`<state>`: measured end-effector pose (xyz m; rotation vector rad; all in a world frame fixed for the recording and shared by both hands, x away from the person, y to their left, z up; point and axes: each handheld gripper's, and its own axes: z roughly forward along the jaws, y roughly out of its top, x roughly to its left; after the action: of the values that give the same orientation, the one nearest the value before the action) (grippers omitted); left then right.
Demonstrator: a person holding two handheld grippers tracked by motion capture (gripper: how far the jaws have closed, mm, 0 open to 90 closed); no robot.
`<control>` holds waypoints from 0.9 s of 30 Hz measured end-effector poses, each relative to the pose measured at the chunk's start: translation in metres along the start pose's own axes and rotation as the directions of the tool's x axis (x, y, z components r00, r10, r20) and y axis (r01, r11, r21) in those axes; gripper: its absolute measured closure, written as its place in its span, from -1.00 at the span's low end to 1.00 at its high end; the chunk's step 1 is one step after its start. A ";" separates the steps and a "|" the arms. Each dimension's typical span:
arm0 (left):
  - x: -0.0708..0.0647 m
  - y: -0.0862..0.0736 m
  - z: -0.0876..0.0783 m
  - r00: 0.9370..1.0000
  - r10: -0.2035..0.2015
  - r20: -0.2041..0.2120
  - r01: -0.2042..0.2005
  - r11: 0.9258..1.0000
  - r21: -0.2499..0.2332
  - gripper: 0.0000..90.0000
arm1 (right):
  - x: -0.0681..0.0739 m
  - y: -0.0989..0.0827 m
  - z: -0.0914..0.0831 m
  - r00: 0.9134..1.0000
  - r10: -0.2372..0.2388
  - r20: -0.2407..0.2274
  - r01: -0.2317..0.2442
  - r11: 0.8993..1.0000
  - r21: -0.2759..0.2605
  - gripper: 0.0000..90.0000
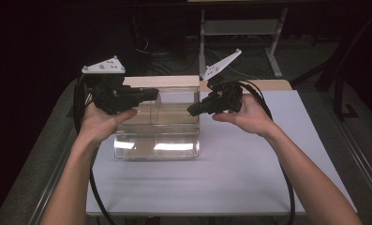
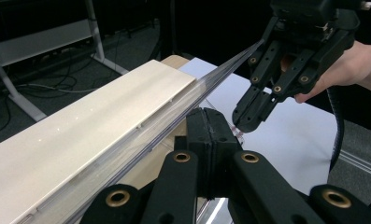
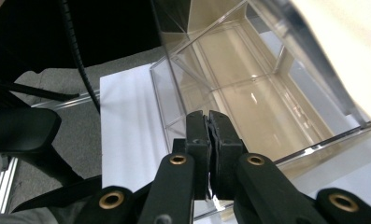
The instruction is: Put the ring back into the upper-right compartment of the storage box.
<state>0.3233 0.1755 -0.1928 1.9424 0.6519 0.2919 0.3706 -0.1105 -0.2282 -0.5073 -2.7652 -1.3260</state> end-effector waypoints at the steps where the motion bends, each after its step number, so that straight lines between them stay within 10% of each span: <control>1: 0.000 0.000 0.000 1.000 0.001 0.000 -0.001 1.000 0.000 0.98 | -0.001 0.000 0.001 1.000 -0.007 0.008 0.007 1.000 -0.001 0.94; 27: 0.001 0.000 0.000 1.000 0.005 0.000 -0.005 1.000 -0.002 0.98 | -0.005 -0.010 0.015 0.998 -0.063 0.009 0.063 0.998 0.000 0.67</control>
<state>0.3237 0.1758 -0.1928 1.9424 0.6470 0.2954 0.3740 -0.1063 -0.2457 -0.4301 -2.8106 -1.3399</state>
